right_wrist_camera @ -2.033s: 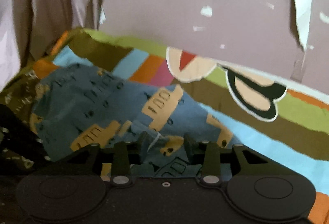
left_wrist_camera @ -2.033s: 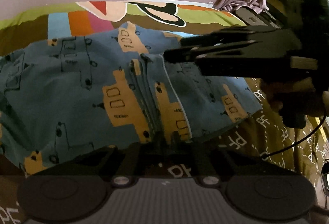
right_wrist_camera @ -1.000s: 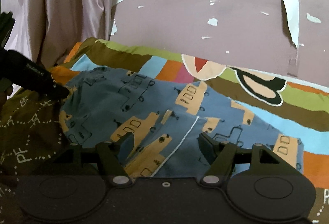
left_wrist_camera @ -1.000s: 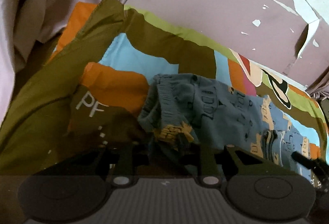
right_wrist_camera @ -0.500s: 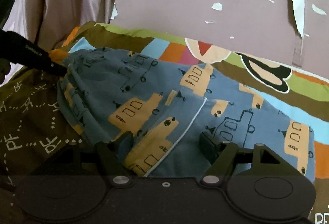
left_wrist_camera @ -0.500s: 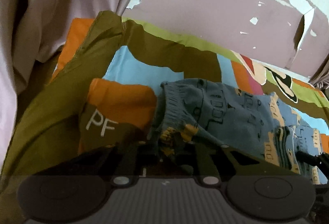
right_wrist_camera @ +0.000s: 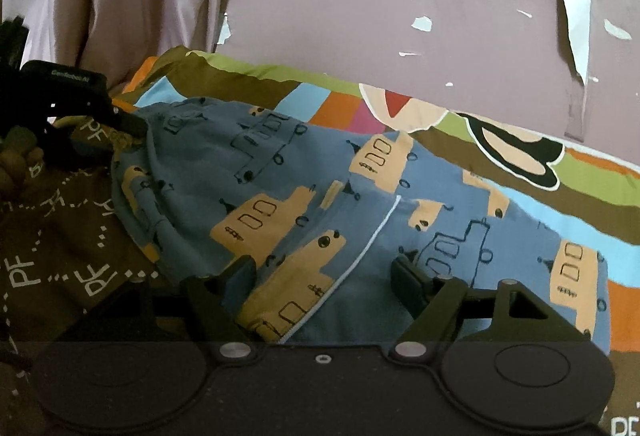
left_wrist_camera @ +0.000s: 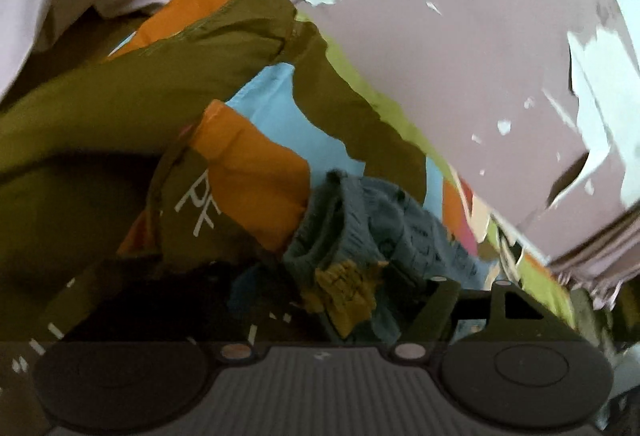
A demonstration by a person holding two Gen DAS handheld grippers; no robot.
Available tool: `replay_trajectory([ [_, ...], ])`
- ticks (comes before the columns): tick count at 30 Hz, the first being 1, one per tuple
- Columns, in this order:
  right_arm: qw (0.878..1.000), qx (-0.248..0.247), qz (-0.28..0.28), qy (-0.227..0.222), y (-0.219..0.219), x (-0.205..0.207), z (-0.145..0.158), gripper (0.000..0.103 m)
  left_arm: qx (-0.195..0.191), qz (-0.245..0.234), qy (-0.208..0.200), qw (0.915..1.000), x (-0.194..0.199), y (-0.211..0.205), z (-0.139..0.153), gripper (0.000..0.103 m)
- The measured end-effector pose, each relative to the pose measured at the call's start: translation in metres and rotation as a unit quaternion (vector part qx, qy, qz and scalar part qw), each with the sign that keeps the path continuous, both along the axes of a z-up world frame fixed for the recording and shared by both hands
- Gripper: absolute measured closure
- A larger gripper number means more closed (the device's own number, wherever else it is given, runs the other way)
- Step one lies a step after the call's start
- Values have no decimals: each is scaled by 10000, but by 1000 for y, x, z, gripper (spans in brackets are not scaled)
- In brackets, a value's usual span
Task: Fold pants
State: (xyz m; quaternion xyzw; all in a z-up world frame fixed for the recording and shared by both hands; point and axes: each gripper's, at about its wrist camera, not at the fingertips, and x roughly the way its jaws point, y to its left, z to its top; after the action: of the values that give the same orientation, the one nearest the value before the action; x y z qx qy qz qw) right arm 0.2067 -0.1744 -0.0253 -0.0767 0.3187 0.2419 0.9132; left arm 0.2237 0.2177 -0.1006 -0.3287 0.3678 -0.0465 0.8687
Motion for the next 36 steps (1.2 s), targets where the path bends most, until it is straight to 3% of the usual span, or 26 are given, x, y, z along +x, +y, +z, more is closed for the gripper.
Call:
replay_trajectory([
  [2,10000,-21,-4,-24,1,0,-1,25,28,33,15,10000,0,0,0,34],
  [4,9999,-81,-1,-75,4,-1,-2,24,156,91,154,9997,2,-1,1,65],
  [7,9997,-188,10,-179,7,-4,-2,24,-32,107,176,9998,0,0,3,82],
  [14,9933,-510,-254,-1010,8,-12,9,24,366,-43,-97,9993,-3,-15,27,85],
  [20,9877,-970,-682,-1017,10,8,2,24,587,26,78,9982,-2,-19,24,85],
  [21,9877,-1057,-673,-931,12,12,-2,24,619,45,144,9980,-1,-19,22,83],
  [23,9877,-1050,-701,-928,13,14,-4,24,668,117,306,9972,0,-19,16,68],
  [24,9875,-1050,-711,-935,13,14,-5,24,720,162,366,9966,0,-20,13,55],
  [30,9879,-1020,-708,-929,12,13,-6,24,1032,-66,110,9946,-4,-33,8,41],
  [32,9882,-1003,-709,-914,11,14,-6,24,1071,-18,107,9942,-2,-35,8,44],
  [34,9883,-994,-710,-910,11,12,-6,24,1015,66,115,9947,-1,-33,9,62],
  [36,9886,-973,-711,-898,10,12,-6,24,786,170,121,9967,-2,-29,7,69],
])
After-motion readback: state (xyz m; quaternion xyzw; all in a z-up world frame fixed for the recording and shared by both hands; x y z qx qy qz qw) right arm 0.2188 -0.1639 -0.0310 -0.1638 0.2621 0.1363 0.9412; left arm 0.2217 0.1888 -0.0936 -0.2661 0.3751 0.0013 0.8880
